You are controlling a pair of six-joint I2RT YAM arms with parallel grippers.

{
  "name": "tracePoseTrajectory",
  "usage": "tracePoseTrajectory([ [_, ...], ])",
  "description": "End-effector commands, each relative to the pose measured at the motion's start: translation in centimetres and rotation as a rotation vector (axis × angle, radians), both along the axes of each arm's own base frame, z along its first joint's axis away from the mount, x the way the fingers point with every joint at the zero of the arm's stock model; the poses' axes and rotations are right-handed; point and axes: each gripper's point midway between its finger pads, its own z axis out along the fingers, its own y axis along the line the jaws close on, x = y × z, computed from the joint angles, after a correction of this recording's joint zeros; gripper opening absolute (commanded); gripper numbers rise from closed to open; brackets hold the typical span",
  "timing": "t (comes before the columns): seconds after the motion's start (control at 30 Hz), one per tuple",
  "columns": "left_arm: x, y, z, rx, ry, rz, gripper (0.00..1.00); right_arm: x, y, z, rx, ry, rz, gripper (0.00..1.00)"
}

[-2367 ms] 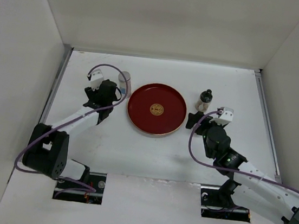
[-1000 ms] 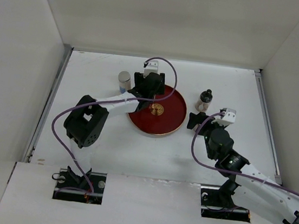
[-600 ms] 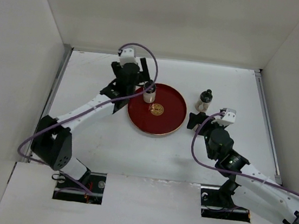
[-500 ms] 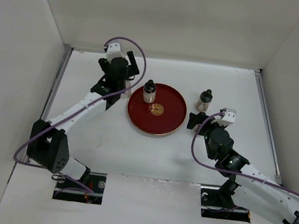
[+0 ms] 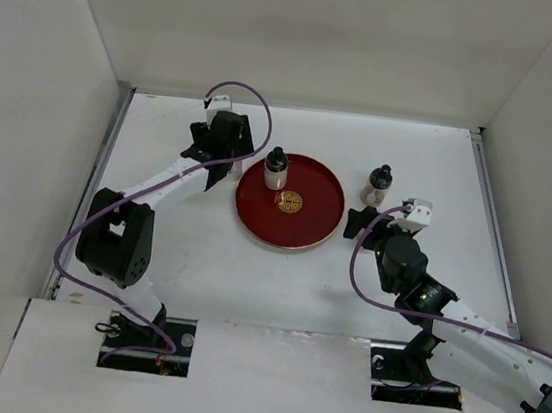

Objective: Organize the condiment bottles

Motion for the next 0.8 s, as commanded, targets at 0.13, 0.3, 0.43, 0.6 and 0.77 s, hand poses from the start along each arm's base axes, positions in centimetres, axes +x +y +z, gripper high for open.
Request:
tracePoseTrajectory([
  [0.13,2.8,0.6,3.2,-0.070,-0.087,0.034,0.76,0.3,0.5,1.4,0.032,-0.034,0.006,1.00],
  [0.3,3.3,0.9,2.1,-0.071,-0.064,0.041,0.67,0.3,0.5,1.3,0.031,-0.030,0.009,1.00],
  [0.43,3.3,0.5,0.9,-0.077,-0.036,0.030,0.60,0.2,0.6,1.4,0.043,-0.035,0.013,1.00],
  [0.6,2.4,0.8,2.3,-0.102,-0.072,0.046,0.39,0.2,0.7,1.5,0.047,-0.037,0.022,1.00],
  [0.77,-1.7,2.0,6.2,-0.120,-0.209,0.089,0.34,0.2,0.7,1.6,0.047,-0.040,0.020,1.00],
])
